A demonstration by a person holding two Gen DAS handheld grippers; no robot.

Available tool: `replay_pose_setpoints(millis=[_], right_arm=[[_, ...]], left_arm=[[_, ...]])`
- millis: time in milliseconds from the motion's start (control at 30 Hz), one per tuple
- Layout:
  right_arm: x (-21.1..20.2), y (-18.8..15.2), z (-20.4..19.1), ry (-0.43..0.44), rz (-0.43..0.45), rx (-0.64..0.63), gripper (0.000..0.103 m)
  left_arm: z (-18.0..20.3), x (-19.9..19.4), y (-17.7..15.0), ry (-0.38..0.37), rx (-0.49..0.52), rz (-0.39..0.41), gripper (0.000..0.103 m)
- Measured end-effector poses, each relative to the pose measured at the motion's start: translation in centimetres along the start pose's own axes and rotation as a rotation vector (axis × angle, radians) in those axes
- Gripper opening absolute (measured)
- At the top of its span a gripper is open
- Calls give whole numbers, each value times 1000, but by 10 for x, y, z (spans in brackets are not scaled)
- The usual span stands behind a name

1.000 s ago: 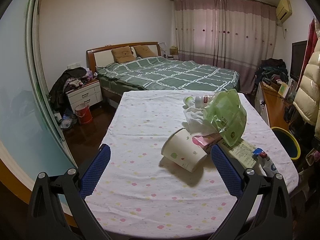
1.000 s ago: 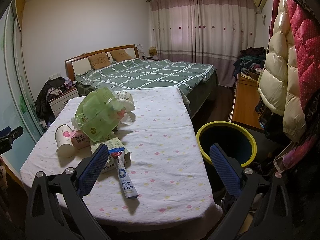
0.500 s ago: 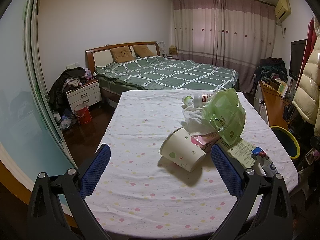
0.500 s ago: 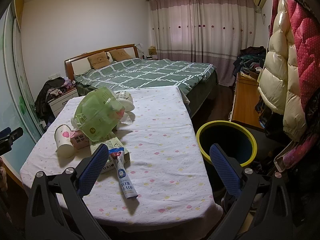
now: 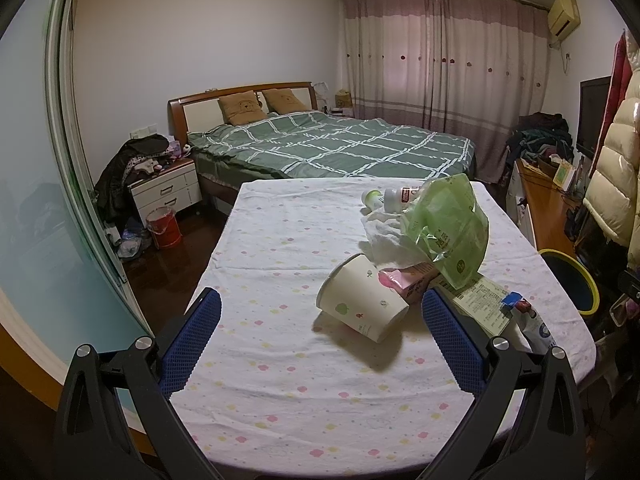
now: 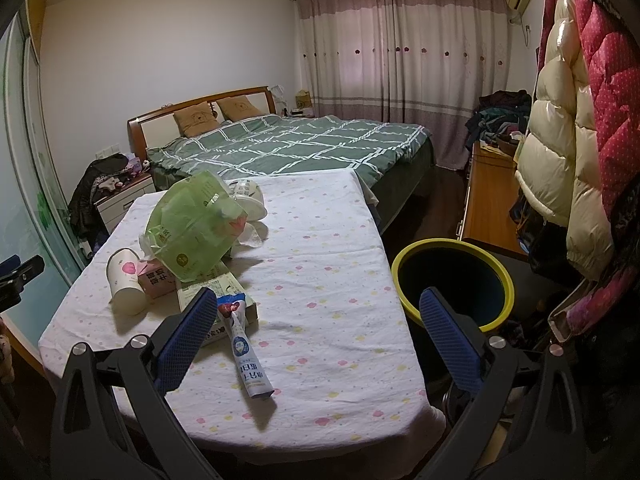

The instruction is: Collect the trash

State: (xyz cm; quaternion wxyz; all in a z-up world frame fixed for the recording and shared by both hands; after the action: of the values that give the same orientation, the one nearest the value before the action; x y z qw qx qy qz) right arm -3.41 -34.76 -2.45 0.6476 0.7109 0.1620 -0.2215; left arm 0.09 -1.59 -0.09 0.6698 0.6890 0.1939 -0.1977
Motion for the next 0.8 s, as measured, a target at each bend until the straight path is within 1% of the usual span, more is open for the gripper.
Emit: replay_pose_setpoints(millis=[533, 800], right_arm=[[2, -1, 1, 1, -3, 2, 97], [13, -7, 4, 3, -23, 10, 97]], left_arm=[[3, 2, -3, -2, 5, -4, 99], [5, 9, -4, -8, 14, -16, 99]])
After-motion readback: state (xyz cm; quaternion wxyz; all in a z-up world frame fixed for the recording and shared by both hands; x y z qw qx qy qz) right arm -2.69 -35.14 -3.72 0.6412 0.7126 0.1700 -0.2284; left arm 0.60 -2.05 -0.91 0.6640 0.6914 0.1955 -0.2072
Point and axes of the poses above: each gripper's, at about its wrist camera, not at the fingertips, and x roughly the way its jaws point, z to its right, y to its top, the point moved 1 cm from there along x, roughly the way its jaws point
